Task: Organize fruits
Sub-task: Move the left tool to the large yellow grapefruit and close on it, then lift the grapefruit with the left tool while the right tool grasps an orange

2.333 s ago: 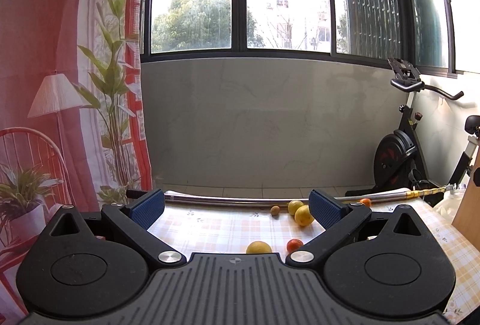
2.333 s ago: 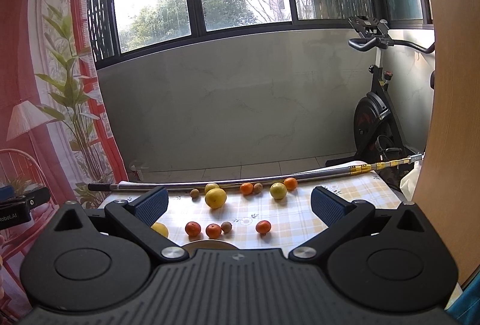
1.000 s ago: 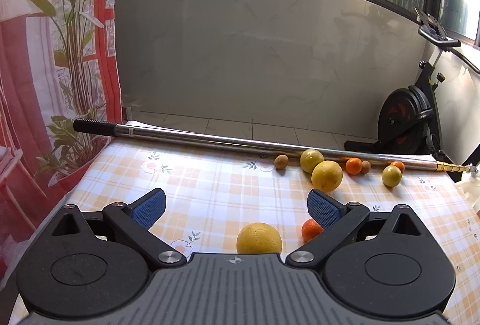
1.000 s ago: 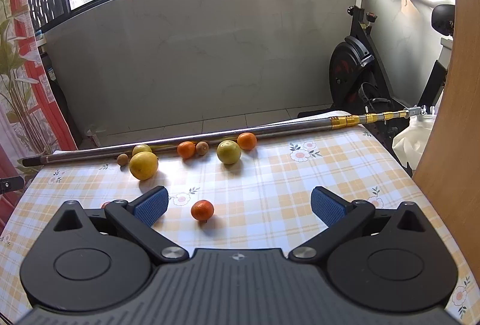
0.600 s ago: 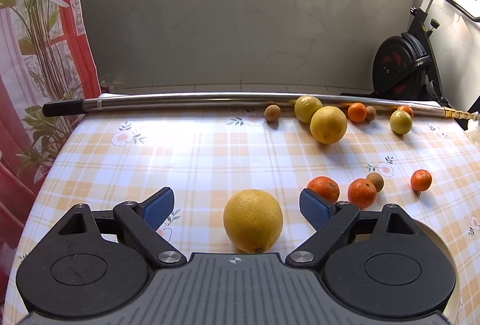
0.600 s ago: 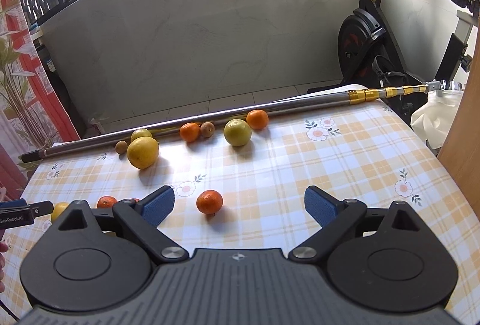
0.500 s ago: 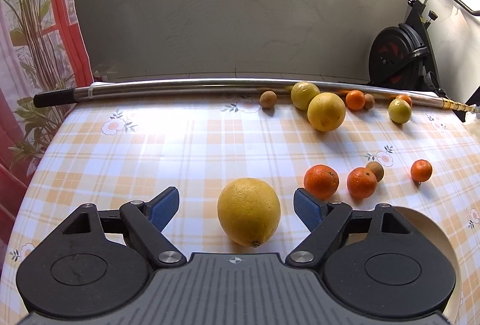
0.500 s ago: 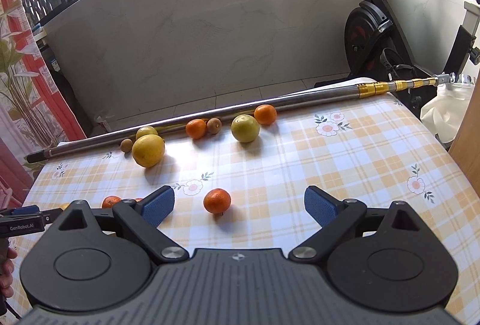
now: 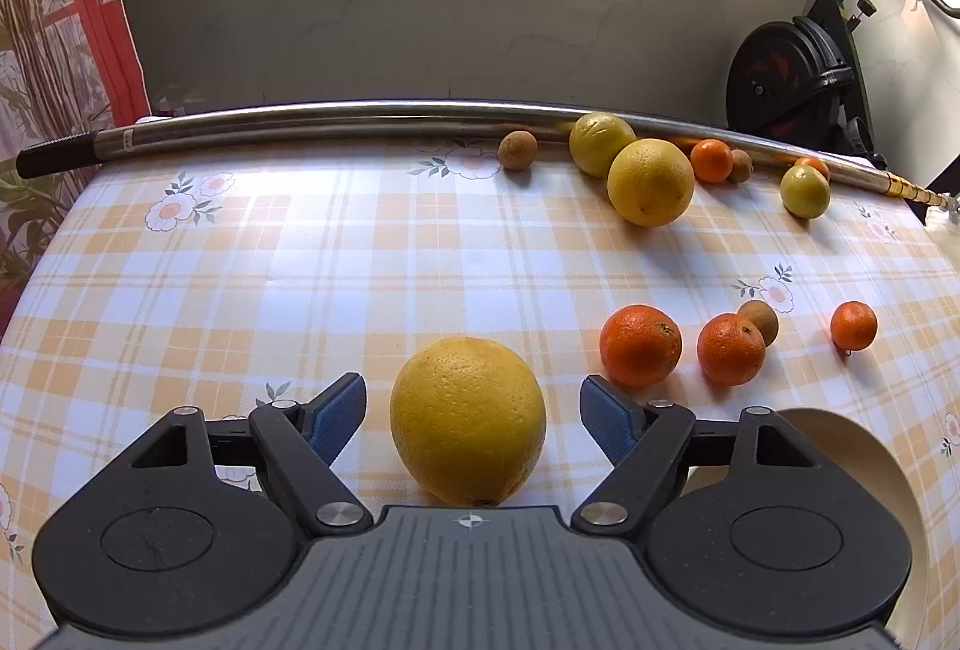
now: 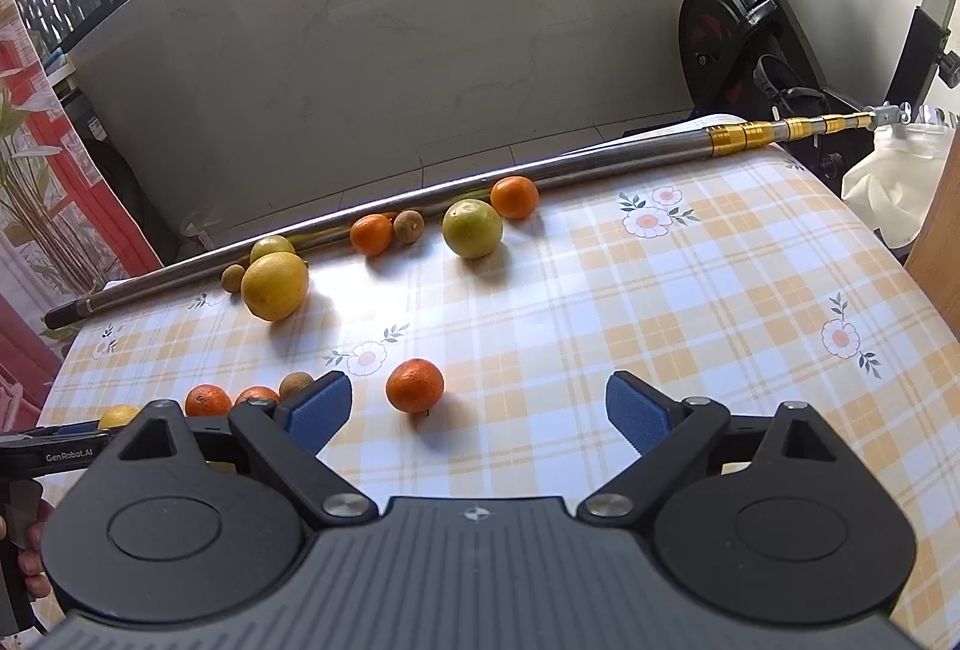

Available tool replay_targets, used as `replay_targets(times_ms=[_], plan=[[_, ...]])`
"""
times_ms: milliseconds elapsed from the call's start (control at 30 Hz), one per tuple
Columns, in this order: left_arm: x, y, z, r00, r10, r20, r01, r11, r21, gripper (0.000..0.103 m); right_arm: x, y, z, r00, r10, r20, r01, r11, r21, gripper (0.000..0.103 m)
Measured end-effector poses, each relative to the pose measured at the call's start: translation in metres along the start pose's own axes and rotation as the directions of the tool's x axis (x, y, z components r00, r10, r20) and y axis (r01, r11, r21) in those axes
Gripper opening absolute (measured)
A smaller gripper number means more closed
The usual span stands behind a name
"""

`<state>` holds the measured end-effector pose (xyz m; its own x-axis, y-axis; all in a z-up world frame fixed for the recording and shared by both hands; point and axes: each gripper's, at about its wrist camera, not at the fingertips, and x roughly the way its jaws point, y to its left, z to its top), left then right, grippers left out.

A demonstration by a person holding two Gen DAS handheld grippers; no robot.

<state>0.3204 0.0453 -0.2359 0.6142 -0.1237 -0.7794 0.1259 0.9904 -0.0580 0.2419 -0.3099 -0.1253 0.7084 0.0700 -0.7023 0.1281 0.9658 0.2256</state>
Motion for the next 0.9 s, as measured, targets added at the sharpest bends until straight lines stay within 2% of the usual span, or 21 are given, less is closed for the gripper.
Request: replay_targets(times_ms=[267, 400, 500, 633, 900], plan=[[0.013, 0.002, -0.004, 0.999, 0.015, -0.038, -0.015, 1.000, -0.004, 0.076, 0.001, -0.003, -0.002, 1.000, -0.014, -0.017, 0.014, 1.000, 0.011, 0.093], [0.014, 0.004, -0.006, 0.999, 0.011, -0.046, -0.011, 1.000, -0.009, 0.059, 0.000, -0.003, -0.002, 0.999, -0.023, -0.022, 0.023, 1.000, 0.014, 0.092], [0.010, 0.007, -0.007, 0.999, -0.004, -0.047, 0.003, 1.000, -0.018, 0.058, 0.000, -0.002, -0.002, 0.999, -0.025, -0.028, 0.025, 1.000, 0.008, 0.091], [0.001, 0.007, -0.011, 0.999, 0.015, -0.043, -0.016, 1.000, -0.006, 0.058, 0.001, 0.001, 0.000, 0.999, -0.022, -0.033, 0.022, 1.000, 0.002, 0.090], [-0.038, 0.017, -0.013, 0.999, 0.004, 0.033, -0.002, 0.999, -0.051, 0.058, 0.011, 0.022, 0.002, 0.997, 0.017, -0.073, -0.023, 0.997, -0.074, 0.088]])
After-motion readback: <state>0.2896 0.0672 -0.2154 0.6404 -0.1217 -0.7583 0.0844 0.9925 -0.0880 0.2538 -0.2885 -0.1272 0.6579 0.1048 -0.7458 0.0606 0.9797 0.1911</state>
